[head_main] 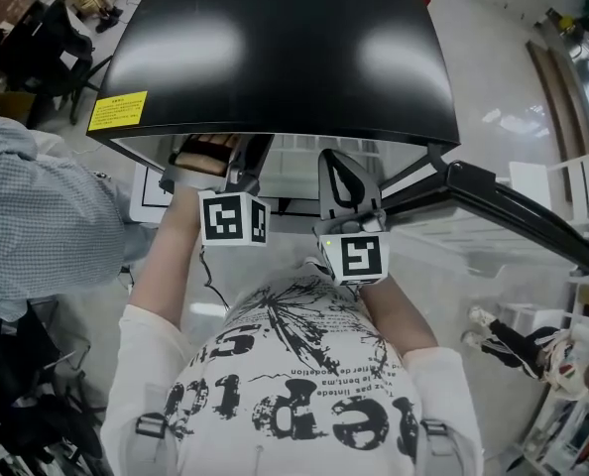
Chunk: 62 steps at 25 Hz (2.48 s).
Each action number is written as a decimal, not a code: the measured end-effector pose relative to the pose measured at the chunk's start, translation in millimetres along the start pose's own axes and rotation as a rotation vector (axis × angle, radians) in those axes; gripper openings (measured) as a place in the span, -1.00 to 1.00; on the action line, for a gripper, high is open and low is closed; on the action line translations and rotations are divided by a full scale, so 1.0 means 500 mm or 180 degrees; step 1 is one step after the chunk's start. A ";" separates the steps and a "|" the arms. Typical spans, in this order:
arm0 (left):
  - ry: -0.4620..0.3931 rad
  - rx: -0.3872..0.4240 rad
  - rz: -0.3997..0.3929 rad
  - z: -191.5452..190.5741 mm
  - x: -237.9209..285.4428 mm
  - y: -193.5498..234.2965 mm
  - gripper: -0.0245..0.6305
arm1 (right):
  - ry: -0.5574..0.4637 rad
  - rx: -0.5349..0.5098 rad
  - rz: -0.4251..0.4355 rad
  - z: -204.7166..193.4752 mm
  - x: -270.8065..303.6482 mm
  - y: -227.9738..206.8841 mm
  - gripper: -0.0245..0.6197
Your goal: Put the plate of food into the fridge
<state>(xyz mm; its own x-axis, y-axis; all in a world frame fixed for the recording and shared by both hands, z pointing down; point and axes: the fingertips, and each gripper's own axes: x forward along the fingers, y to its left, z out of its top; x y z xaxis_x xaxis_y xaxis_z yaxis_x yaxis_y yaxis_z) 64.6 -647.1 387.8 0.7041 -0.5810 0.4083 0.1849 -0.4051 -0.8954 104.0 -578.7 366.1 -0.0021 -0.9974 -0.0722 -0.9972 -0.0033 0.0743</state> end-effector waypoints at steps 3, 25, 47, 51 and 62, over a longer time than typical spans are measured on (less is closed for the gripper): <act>0.0180 0.0079 -0.0058 -0.012 0.014 -0.002 -0.81 | 0.0028 0.0003 -0.0044 -0.004 -0.001 -0.007 -0.92; 0.0131 -0.1461 -0.0356 -0.047 0.004 0.017 -0.64 | 0.0017 -0.0174 0.0028 -0.003 -0.018 0.000 -0.92; -0.0578 -0.3056 -0.0736 -0.011 -0.026 0.048 -0.26 | 0.0017 -0.0287 0.0099 0.002 -0.033 0.033 -0.92; -0.0520 -0.2903 -0.0622 -0.011 -0.035 0.048 -0.26 | 0.0006 -0.0344 0.0116 0.006 -0.035 0.040 -0.92; -0.0820 -0.3539 -0.0117 -0.015 -0.090 0.063 -0.26 | -0.0018 -0.0294 0.0099 0.020 -0.024 0.050 -0.92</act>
<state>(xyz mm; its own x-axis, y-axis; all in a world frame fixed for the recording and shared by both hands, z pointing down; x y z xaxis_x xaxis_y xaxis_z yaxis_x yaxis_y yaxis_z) 33.4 -638.8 342.6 0.8542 -0.4458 0.2675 -0.4109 -0.8941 -0.1780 78.2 -566.1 358.8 -0.0337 -0.9967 -0.0740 -0.9856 0.0208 0.1679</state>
